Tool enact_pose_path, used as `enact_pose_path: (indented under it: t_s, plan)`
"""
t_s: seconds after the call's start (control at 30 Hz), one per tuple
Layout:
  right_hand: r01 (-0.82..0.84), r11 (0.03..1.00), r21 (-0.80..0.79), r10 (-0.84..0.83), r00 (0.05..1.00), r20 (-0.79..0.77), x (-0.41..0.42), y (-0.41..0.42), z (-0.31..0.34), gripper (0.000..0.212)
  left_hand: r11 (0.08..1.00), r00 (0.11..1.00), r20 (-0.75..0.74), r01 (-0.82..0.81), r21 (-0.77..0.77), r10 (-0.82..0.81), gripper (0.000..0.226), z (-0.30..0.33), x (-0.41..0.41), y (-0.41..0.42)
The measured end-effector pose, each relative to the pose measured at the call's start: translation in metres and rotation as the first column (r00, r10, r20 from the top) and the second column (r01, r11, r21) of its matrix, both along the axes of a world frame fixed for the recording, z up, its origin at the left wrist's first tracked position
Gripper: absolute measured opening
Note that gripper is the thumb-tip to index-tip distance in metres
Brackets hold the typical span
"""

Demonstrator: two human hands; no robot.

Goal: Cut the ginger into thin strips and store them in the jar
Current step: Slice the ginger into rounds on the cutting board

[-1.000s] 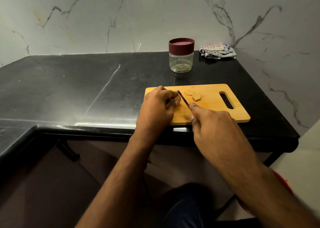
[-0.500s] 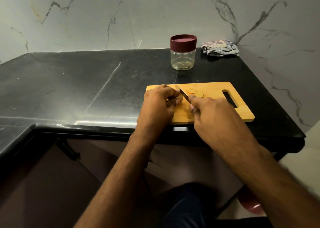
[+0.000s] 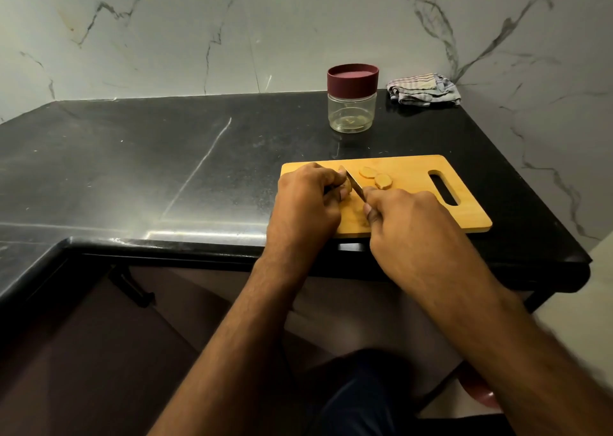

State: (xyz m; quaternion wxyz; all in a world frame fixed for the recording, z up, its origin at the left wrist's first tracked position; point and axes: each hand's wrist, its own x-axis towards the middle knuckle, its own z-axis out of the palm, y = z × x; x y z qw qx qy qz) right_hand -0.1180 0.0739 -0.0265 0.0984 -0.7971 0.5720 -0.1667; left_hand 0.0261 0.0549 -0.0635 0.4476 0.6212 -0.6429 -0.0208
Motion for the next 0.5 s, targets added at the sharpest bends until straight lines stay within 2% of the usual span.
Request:
enact_pose_path:
  t_s: [0.13,0.23,0.37,0.5]
  plan:
    - [0.011,0.996,0.088,-0.008,1.000,-0.028,0.005,-0.010,0.009,0.031,1.000,1.000,-0.011,0.024,0.017,-0.024,0.014,0.002,0.003,-0.002]
    - [0.010,0.998,0.065,-0.009,1.000,-0.015,0.011,-0.016,0.011,0.027,1.000,1.000,-0.008,0.025,0.009,-0.025,0.015,0.001,0.003,-0.002]
    - [0.008,0.993,0.121,-0.007,1.000,-0.011,0.007,-0.015,0.015,0.026,1.000,1.000,-0.016,-0.005,-0.010,0.004,0.015,0.000,0.000,-0.001]
    - [-0.019,0.996,0.088,0.019,1.000,0.000,-0.004,0.000,0.011,0.027,1.000,1.000,0.001,-0.009,0.003,0.009,0.014,-0.001,-0.001,0.000]
